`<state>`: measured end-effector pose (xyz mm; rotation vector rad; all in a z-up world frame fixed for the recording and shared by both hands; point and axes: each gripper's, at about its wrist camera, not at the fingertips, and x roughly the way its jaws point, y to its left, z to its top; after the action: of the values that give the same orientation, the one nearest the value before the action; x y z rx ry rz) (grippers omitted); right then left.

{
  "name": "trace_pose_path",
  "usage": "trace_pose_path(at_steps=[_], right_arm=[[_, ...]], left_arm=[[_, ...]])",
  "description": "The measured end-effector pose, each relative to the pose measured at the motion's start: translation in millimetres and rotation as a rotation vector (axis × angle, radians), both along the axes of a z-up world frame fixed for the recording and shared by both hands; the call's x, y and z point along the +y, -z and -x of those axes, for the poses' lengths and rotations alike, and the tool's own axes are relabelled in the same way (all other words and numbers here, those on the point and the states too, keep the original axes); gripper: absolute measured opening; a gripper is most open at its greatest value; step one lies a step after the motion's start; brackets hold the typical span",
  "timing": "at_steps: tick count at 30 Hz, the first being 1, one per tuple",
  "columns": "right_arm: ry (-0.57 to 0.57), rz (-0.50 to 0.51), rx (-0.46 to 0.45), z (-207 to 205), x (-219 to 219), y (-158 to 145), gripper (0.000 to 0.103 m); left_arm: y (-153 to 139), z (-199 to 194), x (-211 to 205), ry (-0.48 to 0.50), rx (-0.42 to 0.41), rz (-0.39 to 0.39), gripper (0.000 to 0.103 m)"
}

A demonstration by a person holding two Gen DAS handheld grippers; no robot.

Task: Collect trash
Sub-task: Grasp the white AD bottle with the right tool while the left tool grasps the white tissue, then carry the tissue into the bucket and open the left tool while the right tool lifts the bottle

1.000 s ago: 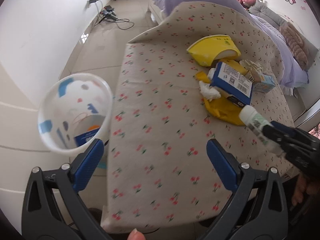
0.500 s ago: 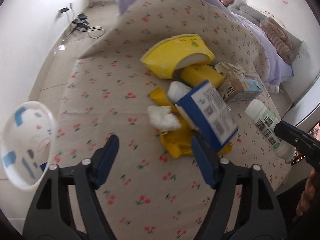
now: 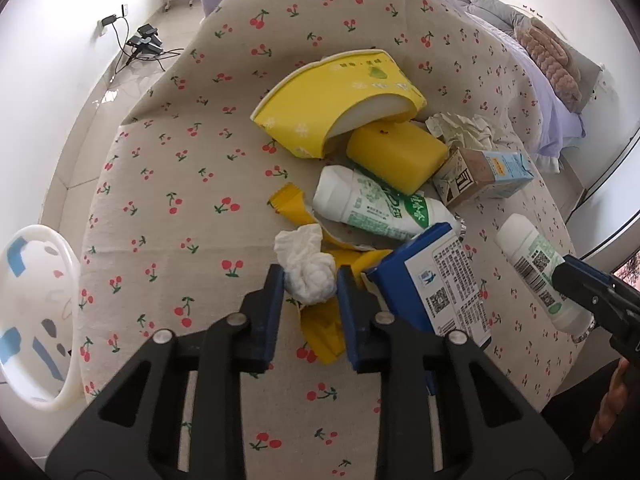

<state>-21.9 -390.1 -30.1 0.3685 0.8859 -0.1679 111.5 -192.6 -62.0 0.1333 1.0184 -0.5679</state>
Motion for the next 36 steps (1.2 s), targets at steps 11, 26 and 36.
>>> trace_pose_path(at_steps=[11,26,36], right_arm=[[-0.033,-0.006,-0.036,-2.2,15.6,-10.9,0.036],[-0.147,0.007,-0.074,-21.4,81.7,-26.6,0.036],[-0.251,-0.013,-0.075,-39.4,140.5,-31.4,0.036]], left_arm=[[-20.4,5.8,21.1,-0.017,-0.025,0.035,0.026],[-40.8,6.5,108.5,-0.158,-0.047,0.064,0.026],[-37.4,5.7,177.6,-0.284,-0.044,0.057,0.026]])
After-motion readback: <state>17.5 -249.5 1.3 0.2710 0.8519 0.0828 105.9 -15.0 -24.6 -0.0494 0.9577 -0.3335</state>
